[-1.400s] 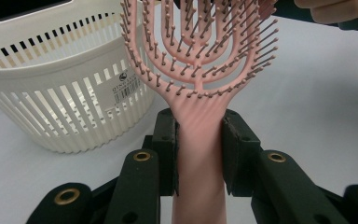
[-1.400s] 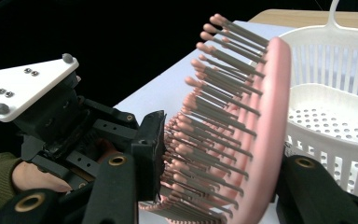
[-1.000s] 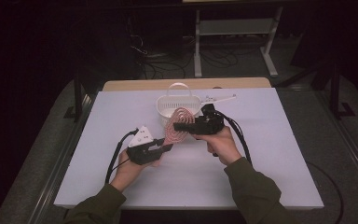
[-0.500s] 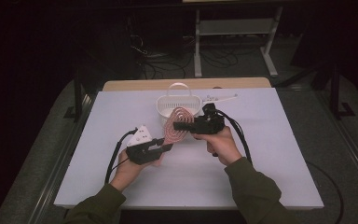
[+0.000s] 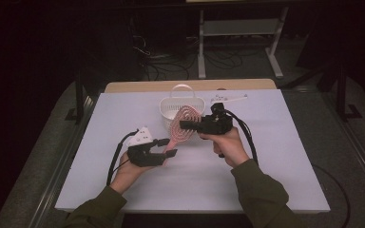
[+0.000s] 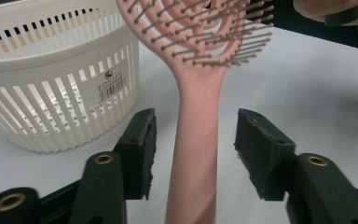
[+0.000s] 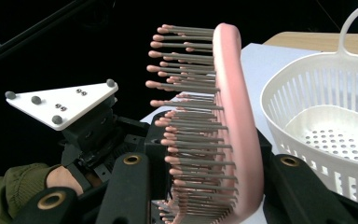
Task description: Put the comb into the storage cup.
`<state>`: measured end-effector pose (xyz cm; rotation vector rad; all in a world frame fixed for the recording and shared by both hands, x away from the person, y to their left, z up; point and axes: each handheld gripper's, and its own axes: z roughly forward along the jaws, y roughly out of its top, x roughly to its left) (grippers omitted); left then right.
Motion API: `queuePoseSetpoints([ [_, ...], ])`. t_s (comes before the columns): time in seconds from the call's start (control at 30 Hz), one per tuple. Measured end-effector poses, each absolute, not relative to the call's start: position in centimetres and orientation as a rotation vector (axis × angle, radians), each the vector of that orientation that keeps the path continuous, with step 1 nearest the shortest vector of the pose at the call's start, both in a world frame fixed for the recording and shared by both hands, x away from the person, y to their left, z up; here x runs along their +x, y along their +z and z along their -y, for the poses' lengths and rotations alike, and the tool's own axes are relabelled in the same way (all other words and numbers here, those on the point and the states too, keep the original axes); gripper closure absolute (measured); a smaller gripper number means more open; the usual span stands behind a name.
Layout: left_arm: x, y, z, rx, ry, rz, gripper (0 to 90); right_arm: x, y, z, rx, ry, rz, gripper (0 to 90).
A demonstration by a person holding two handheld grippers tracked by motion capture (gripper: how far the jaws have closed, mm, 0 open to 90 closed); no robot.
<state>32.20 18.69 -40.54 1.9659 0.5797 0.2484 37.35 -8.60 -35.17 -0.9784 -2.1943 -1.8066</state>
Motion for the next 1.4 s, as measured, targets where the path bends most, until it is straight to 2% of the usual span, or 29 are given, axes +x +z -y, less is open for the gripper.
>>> queuePoseSetpoints([
  [0.5, 32.1, -40.7, -20.1, 2.022, 0.208, -0.584, 31.1, 37.5, -35.2, 9.0, -0.999, -1.813, 2.203, 63.0],
  [1.4, 29.4, -43.0, -25.0, 2.113, 0.228, -0.583, 13.2, 37.6, -35.0, 9.6, -1.02, -1.834, 2.195, 63.1],
])
